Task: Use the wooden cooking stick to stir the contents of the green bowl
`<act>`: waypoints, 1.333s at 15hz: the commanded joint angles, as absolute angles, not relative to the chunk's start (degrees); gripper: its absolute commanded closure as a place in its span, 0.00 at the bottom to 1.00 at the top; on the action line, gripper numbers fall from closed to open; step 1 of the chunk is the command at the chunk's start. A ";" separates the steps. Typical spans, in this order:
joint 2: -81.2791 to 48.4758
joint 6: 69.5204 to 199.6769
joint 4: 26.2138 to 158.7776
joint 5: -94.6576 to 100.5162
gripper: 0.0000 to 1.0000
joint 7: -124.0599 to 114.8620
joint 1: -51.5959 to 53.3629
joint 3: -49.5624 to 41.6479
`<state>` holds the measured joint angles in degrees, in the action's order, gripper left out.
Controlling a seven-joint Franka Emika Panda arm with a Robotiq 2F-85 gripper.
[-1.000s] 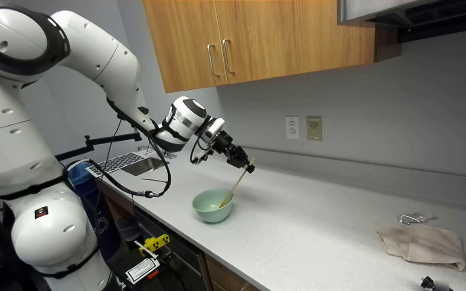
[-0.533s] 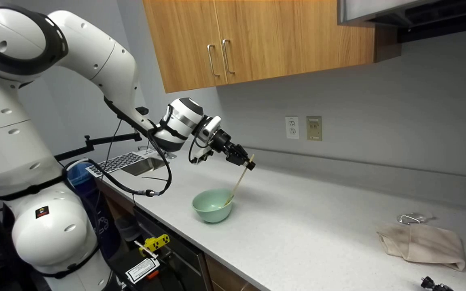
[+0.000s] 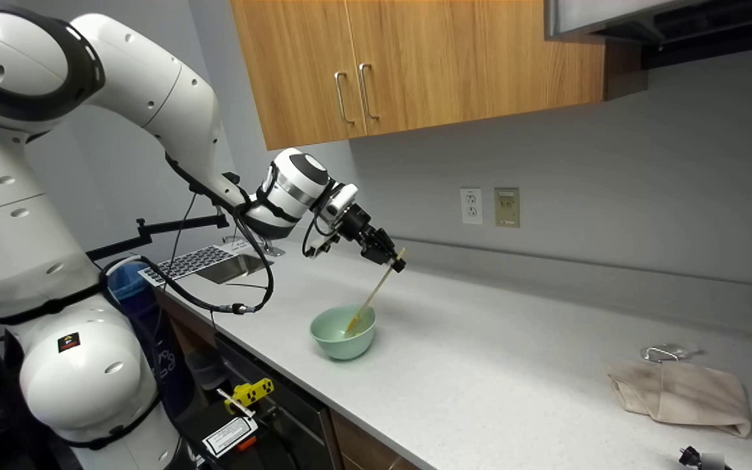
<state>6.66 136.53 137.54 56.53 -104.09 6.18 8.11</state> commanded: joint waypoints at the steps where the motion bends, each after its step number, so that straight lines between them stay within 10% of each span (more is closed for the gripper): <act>1: 6.58 136.87 137.45 56.11 0.96 -103.28 5.97 7.95; 20: 7.16 132.64 137.62 65.45 0.96 -106.21 6.77 7.84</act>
